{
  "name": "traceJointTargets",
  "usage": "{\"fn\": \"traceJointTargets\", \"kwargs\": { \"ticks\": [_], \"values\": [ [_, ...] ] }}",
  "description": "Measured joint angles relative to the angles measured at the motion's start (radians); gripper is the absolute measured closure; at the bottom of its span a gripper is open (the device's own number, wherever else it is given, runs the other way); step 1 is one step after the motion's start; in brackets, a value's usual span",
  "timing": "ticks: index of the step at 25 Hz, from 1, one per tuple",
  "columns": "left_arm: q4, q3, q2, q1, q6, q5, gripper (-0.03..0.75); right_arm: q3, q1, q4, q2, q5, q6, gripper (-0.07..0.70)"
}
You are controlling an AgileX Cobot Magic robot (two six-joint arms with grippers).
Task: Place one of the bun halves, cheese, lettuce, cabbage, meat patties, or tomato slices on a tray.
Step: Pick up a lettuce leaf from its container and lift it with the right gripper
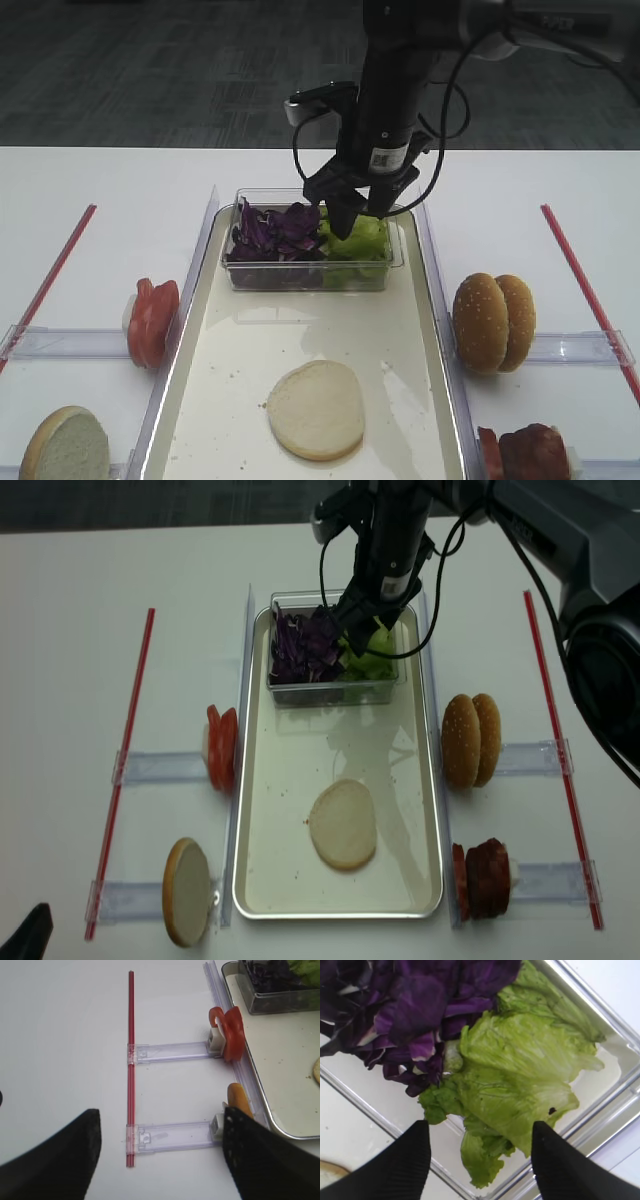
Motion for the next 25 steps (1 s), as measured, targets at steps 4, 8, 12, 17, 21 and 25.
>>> {"fn": "traceJointTargets", "kwargs": {
  "ticks": [4,8,12,17,21,25],
  "values": [
    [0.000,0.000,0.000,0.000,0.000,0.000,0.244,-0.039,0.001,-0.014,0.029,0.000,0.002,0.165],
    [0.000,0.000,0.000,0.000,0.000,0.000,0.244,-0.076,0.001,-0.018,0.050,-0.002,0.012,0.170],
    [0.000,0.000,0.000,0.000,0.000,0.000,0.244,-0.096,0.002,-0.019,0.073,-0.002,0.014,0.173],
    [0.000,0.000,0.000,0.000,0.000,0.000,0.244,-0.126,0.005,-0.020,0.115,-0.002,0.016,0.179],
    [0.000,0.000,0.000,0.000,0.000,0.000,0.244,-0.135,0.005,-0.032,0.134,-0.003,0.036,0.183],
    [0.000,0.000,0.000,0.000,0.000,0.000,0.244,-0.135,0.005,-0.043,0.140,-0.003,0.039,0.188]
  ]
}}
